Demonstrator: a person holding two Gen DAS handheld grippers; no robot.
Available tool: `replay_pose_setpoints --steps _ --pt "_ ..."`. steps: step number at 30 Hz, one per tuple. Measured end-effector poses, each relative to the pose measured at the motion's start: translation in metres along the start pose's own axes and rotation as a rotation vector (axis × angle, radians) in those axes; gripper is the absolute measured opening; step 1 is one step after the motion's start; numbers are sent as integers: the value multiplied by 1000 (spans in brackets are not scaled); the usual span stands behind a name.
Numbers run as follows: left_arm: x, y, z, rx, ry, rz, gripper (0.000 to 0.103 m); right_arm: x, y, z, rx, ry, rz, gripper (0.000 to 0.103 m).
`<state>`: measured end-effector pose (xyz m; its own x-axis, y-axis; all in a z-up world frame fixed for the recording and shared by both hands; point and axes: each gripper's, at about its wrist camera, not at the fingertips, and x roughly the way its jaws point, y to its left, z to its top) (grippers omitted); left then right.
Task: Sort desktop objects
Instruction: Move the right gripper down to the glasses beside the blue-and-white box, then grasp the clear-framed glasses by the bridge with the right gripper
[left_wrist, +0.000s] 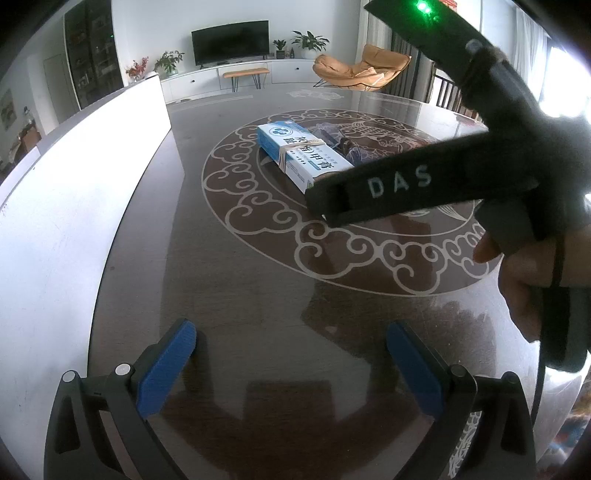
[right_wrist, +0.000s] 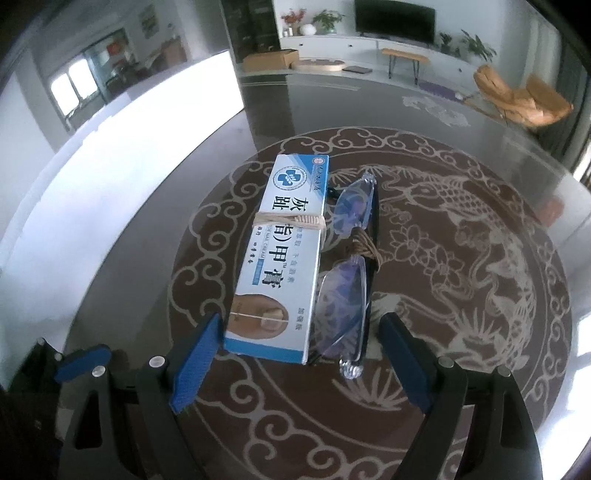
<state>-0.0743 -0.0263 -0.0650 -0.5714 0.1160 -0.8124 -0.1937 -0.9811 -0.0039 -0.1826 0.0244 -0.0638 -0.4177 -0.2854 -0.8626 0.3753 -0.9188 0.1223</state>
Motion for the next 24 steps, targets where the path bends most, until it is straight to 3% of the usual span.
replay_pose_setpoints --steps 6,11,14,17,24 --pt "0 0 0 0 0 0 103 -30 -15 -1 54 -29 78 88" --pt "0 0 0 0 0 0 103 -58 -55 8 62 -73 -24 88" --pt "0 0 0 0 0 0 103 -52 -57 6 -36 -20 -93 88" --pt "0 0 0 0 0 0 103 -43 -45 2 -121 6 -89 82" --pt "0 0 -1 0 0 0 103 -22 -48 9 -26 -15 -48 72"
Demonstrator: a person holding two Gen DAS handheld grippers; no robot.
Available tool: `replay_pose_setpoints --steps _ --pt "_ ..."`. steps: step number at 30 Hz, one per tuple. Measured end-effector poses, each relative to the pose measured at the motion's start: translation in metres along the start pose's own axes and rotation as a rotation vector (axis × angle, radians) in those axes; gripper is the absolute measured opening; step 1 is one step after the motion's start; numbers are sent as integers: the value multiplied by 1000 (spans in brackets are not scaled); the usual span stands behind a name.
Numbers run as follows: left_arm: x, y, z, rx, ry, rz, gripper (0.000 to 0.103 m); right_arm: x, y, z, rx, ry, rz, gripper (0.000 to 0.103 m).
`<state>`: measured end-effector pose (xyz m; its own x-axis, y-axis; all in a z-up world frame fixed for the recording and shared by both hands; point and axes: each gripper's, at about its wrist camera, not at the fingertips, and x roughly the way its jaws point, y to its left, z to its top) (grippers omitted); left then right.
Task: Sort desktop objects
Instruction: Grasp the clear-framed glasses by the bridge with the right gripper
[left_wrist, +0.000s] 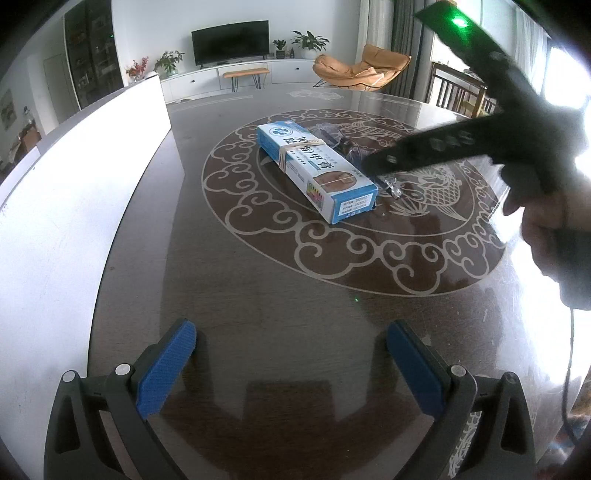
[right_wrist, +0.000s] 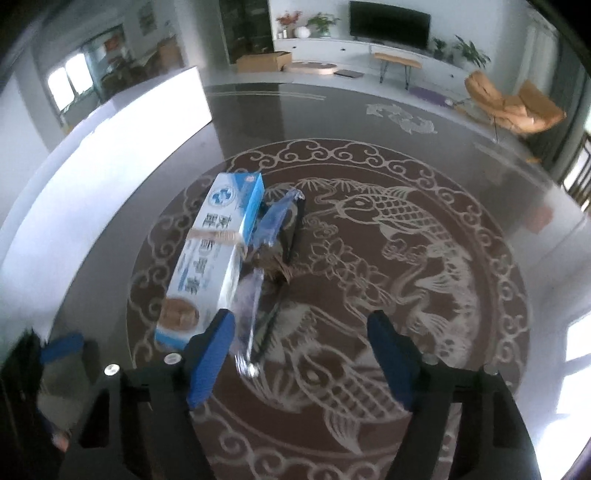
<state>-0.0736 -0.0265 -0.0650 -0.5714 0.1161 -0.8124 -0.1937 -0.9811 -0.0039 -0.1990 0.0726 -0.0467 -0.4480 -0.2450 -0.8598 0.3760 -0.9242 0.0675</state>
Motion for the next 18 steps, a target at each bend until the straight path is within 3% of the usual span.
replay_pose_setpoints --steps 5,10,12,14,18 --pt "0 0 0 0 0 0 103 19 8 17 18 2 -32 59" --pt "0 0 0 0 0 0 103 32 26 27 -36 0 -66 55" --pt "0 0 0 0 0 0 103 32 31 28 -42 -9 -64 45" --pt "0 0 0 0 0 -1 103 32 32 28 -40 -14 -69 38" --pt "0 0 0 -1 0 -1 103 29 20 24 7 -31 -108 33"
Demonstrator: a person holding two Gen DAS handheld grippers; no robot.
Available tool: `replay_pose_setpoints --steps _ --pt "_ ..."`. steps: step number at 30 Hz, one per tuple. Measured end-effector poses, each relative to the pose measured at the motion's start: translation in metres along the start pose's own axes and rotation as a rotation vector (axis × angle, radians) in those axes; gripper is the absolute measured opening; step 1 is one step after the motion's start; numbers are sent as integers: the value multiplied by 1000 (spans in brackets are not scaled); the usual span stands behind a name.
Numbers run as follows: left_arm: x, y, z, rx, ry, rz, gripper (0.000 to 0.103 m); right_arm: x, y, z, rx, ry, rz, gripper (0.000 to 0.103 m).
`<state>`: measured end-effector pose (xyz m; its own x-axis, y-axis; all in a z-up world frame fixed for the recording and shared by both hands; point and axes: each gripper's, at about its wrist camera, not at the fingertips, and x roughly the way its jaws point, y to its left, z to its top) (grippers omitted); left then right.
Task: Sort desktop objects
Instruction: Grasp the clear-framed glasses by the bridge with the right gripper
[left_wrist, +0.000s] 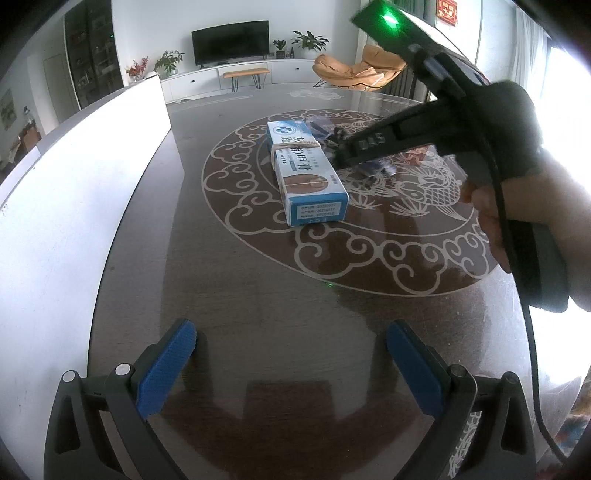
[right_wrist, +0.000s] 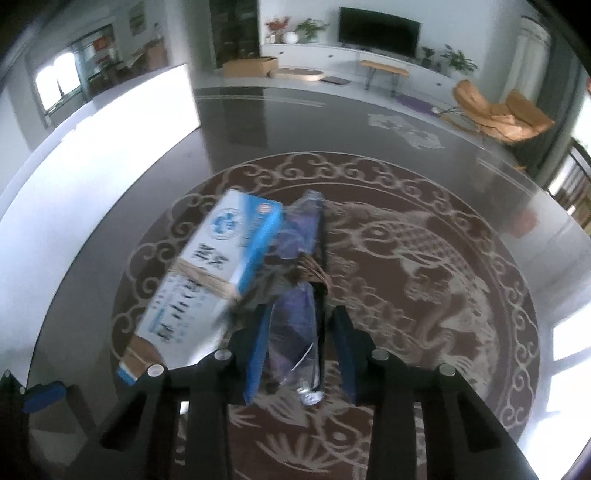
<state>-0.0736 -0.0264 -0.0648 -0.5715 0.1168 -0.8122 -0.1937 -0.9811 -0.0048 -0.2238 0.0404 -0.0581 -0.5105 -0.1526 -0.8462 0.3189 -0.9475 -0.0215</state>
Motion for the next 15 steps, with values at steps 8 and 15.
replay_pose_setpoints --steps 8,15 --pt "0 0 0 0 0 0 103 -14 -44 -24 127 -34 -93 32" --pt "0 0 0 0 0 0 103 -34 -58 -57 152 -75 -114 32"
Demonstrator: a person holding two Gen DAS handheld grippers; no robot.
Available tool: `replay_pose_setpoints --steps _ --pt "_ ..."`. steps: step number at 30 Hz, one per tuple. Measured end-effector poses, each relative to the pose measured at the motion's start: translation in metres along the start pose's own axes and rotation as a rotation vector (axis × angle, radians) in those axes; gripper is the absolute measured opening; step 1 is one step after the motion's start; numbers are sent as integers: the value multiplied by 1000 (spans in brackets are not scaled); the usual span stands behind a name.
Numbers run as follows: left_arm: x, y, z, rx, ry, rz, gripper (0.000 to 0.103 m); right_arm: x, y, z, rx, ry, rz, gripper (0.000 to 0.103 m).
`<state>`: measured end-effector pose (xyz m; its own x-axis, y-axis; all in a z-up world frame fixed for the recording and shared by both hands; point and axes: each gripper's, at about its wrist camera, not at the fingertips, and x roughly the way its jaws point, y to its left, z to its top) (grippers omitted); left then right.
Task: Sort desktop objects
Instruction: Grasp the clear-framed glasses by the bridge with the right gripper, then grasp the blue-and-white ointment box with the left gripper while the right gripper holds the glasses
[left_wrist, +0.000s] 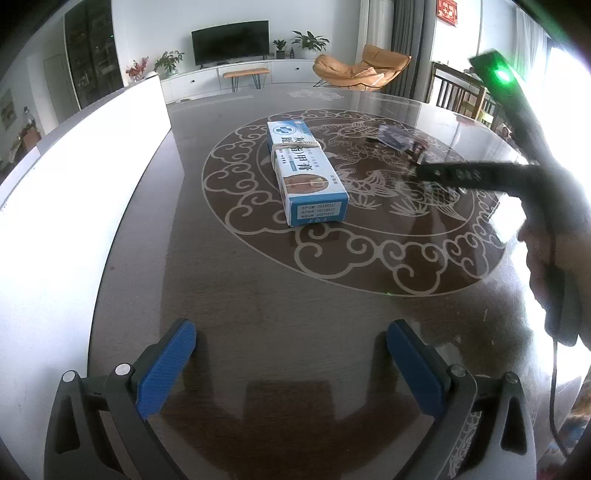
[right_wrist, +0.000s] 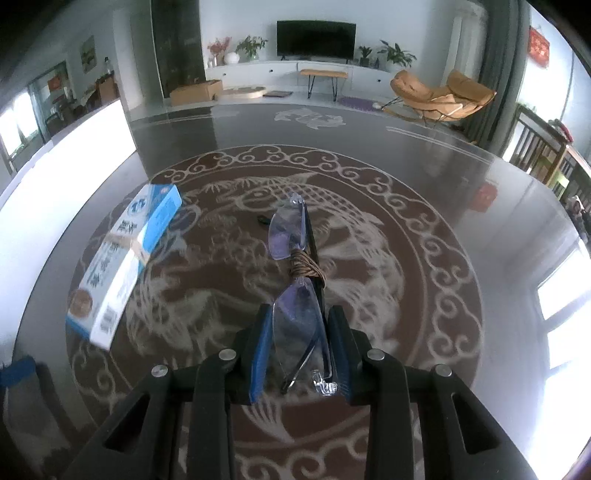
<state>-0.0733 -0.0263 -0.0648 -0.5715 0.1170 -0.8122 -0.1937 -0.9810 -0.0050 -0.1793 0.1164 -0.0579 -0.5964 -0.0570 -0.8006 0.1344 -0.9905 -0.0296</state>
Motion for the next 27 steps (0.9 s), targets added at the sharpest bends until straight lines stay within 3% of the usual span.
replay_pose_setpoints --steps 6,12,14,17,21,24,27 --pt "0 0 0 0 0 0 103 -2 -6 -6 32 -33 -4 38" --pt "-2 1 -2 -7 -2 -2 103 0 2 -6 13 -26 -2 60" --pt "-7 7 -3 -45 -14 -48 103 1 -1 -5 32 -22 4 64" --pt "-11 26 2 -188 -33 -139 103 0 -3 -5 40 -23 6 65" --pt "5 35 41 -284 -14 -145 103 0 -2 -6 36 -22 10 66" --pt "32 19 83 -223 -4 -108 103 -1 -5 -8 52 -28 30 66" --pt "70 5 110 -160 83 -13 103 -3 -14 -8 85 -33 54 66"
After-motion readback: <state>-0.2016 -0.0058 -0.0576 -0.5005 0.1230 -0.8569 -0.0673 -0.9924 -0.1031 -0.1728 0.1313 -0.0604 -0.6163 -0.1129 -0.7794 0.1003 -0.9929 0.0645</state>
